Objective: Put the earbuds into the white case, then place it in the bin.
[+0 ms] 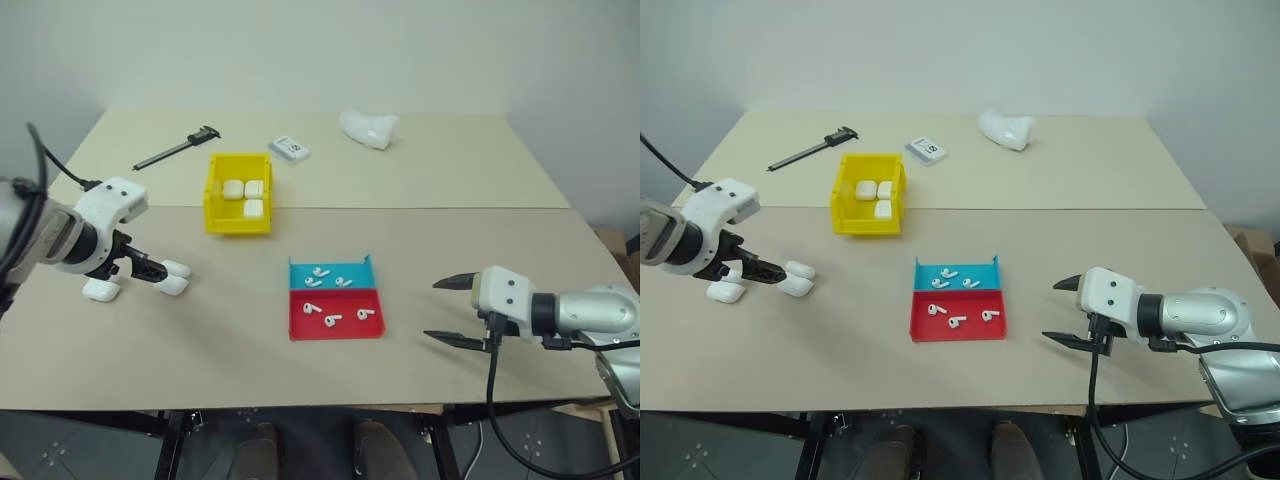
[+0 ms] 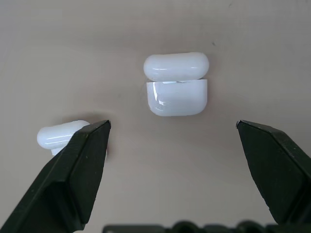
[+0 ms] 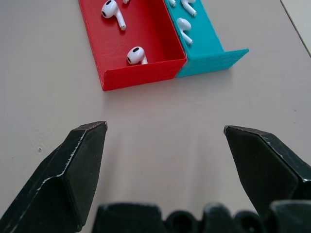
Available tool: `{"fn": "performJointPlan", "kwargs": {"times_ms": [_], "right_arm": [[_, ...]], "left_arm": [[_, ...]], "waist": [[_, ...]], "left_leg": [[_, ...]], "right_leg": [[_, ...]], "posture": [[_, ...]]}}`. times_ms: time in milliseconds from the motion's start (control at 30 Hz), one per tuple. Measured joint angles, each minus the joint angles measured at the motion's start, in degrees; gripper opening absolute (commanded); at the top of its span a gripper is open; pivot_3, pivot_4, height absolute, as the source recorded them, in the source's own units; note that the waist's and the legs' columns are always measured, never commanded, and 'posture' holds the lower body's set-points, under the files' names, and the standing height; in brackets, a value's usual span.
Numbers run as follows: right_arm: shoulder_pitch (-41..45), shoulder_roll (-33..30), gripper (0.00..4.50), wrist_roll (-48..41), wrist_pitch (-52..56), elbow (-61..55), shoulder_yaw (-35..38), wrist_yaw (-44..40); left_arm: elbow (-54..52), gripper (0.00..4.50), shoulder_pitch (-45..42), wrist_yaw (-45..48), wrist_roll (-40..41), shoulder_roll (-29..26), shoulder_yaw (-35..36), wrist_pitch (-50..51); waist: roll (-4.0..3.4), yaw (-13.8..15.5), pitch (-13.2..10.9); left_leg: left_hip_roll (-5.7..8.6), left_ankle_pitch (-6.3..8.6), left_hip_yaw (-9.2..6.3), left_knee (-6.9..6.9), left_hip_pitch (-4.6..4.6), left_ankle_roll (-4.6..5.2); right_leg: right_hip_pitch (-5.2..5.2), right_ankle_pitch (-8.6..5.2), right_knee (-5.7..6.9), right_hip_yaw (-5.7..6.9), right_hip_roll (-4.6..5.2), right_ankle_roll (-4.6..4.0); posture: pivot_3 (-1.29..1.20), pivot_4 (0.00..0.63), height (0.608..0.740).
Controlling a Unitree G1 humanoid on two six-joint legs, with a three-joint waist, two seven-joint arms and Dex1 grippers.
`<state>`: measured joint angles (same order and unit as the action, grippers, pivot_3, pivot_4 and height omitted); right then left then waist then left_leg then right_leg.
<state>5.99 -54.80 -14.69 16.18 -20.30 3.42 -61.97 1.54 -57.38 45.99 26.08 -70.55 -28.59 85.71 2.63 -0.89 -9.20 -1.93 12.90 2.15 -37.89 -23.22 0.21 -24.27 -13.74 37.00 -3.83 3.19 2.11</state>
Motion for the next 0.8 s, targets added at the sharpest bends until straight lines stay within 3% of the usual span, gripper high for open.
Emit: {"fn": "performJointPlan", "kwargs": {"times_ms": [133,400,800], "right_arm": [[-1.4,0.1,4.47,0.0,1.0,-1.4,-0.2,0.9],[-5.6,-0.6,4.47,0.1,3.8,-5.8,0.2,2.6],[-8.0,-0.8,4.47,0.6,6.5,-9.0,1.7,5.4]], "left_arm": [[6.6,4.5,-3.6,7.0,-3.1,1.7,-7.6,-3.6],[20.0,4.5,-8.4,14.0,-10.7,8.3,-14.5,-8.3],[26.8,4.5,-9.3,18.0,-17.1,14.2,-16.7,-9.6]], "waist": [[0.02,0.2,0.0],[0.02,0.2,0.0],[0.03,0.2,0.0]], "left_leg": [[0.0,0.0,-0.01,-0.01,-0.12,0.0],[0.02,0.0,-0.04,-0.07,-0.12,0.01],[0.02,0.0,-0.08,-0.15,-0.18,0.01]], "right_leg": [[-0.06,0.0,-0.03,0.02,0.0,0.01],[-0.02,-0.01,0.0,0.04,0.02,0.03],[-0.02,0.0,0.01,0.05,0.03,0.05]], "posture": [[0.0,0.15,0.74],[0.0,0.15,0.74],[0.0,0.15,0.74]]}}
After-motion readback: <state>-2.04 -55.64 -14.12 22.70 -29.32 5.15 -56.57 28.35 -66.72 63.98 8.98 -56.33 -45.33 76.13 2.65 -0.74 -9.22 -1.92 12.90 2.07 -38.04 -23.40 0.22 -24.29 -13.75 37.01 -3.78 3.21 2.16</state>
